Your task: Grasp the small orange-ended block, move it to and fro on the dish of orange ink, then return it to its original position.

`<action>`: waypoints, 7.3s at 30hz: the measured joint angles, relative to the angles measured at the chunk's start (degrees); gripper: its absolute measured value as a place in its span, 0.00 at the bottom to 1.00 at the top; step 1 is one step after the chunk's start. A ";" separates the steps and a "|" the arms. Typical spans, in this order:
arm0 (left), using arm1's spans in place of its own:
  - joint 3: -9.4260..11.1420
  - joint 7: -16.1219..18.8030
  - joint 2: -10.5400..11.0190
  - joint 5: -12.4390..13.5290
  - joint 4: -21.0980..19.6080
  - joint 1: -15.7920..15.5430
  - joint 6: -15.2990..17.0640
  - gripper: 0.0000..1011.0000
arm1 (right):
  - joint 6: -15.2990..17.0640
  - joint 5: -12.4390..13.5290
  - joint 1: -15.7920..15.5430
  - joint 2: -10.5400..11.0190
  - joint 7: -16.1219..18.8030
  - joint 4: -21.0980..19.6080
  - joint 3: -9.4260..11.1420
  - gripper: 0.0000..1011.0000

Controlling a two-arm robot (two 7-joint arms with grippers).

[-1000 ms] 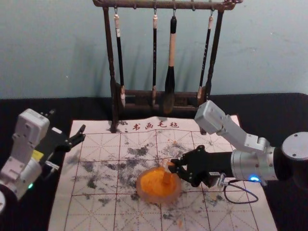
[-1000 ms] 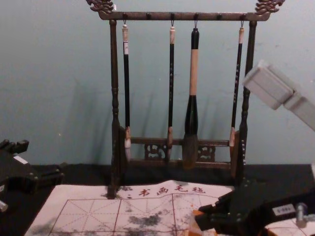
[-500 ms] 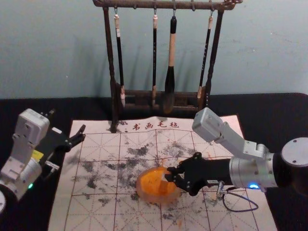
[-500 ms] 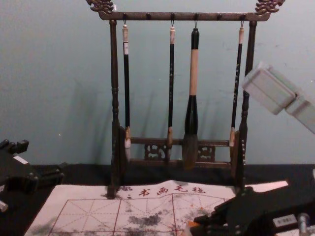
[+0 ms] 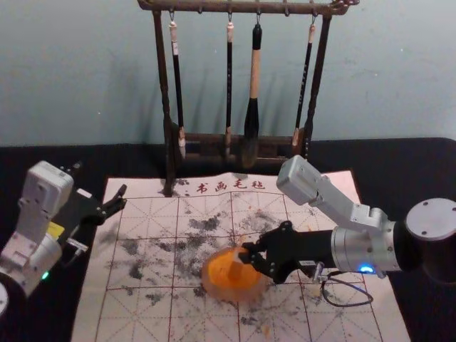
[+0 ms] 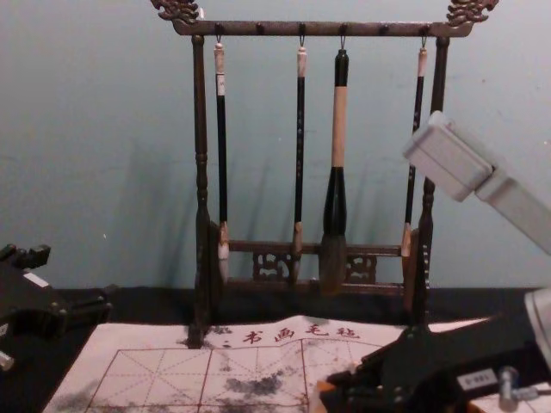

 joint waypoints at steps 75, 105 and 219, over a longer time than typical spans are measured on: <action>0.00 0.00 0.00 0.00 0.00 0.00 0.00 0.99 | 1.88 6.32 -16.22 12.80 -11.93 -16.58 16.39 0.10; 0.00 0.00 0.00 0.00 0.00 0.00 0.00 0.99 | 3.21 4.61 -17.62 11.52 -11.49 -15.08 18.19 0.10; 0.00 0.00 0.00 0.00 0.00 0.00 0.00 0.99 | 3.34 4.25 -13.98 8.76 -8.46 -7.94 14.21 0.99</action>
